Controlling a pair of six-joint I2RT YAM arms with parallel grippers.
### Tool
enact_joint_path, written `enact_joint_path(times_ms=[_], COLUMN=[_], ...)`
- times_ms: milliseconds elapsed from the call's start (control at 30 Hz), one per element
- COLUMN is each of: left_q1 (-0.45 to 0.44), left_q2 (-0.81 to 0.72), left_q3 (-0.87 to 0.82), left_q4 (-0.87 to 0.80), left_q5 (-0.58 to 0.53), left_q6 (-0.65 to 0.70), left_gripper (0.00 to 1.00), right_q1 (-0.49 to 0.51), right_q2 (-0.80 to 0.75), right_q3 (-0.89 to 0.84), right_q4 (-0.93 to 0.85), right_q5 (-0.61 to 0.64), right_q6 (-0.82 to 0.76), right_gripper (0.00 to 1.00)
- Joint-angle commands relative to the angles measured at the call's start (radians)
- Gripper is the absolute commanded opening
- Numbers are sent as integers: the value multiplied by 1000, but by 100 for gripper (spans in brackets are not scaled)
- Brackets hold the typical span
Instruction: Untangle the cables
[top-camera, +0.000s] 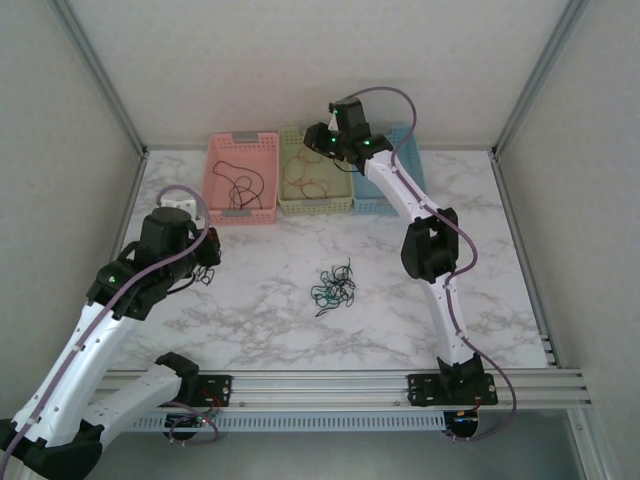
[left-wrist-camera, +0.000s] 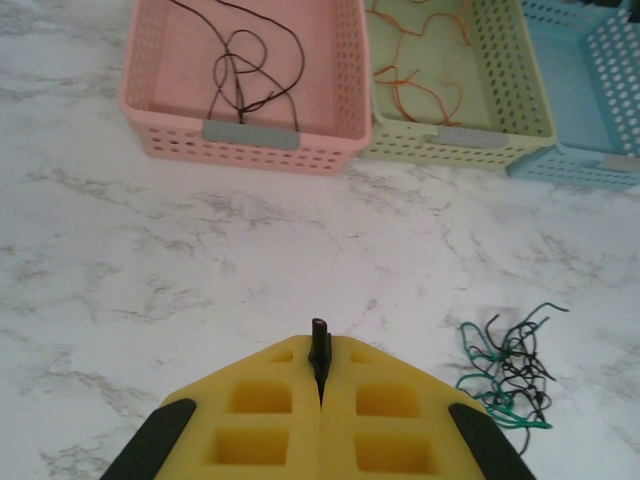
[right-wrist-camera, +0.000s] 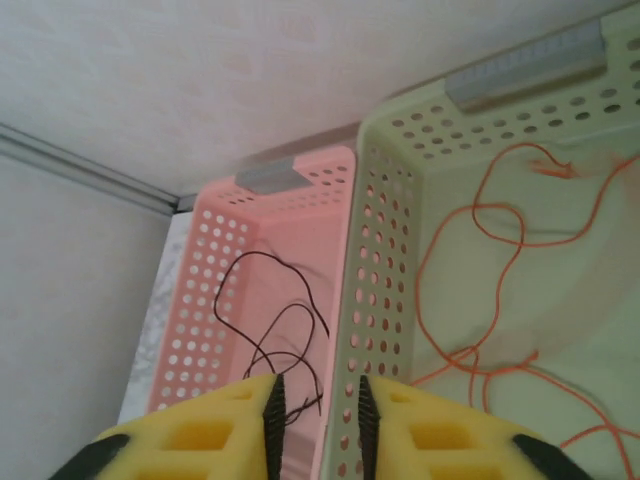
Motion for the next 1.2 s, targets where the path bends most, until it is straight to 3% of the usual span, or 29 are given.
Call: enact_joint_path(times_ms=[0, 100, 200, 367, 500, 633, 733, 867, 1167], left_q1=[6, 6, 6, 4, 4, 1, 1, 0, 0], left_q2=[0, 12, 35, 71, 104, 129, 156, 196, 208], left_q3=[-7, -4, 2, 12, 41, 53, 39, 31, 34], left_q4=[67, 124, 196, 318, 384, 423, 465, 494, 495], left_q5=[106, 175, 261, 392, 460, 451, 435, 424, 414], left_q6=[-32, -61, -96, -138, -169, -166, -157, -155, -159], left_gripper=[0, 0, 0, 0, 0, 0, 0, 0, 0], right_q1=[11, 47, 67, 75, 96, 163, 252, 355, 404], right_q2=[-86, -248, -479, -854, -1053, -1142, -1165, -1143, -1006], right_q3=[-34, -186, -485, -1009, -1260, -1366, -1421, -1399, -1268], right_q4=[-50, -15, 149, 458, 539, 544, 608, 611, 593], right_q5=[74, 130, 107, -95, -247, -286, -242, -176, -76], right_q6=[-107, -205, -208, -176, -150, -25, 73, 69, 63], right_gripper=[39, 43, 46, 46, 50, 51, 52, 52, 51])
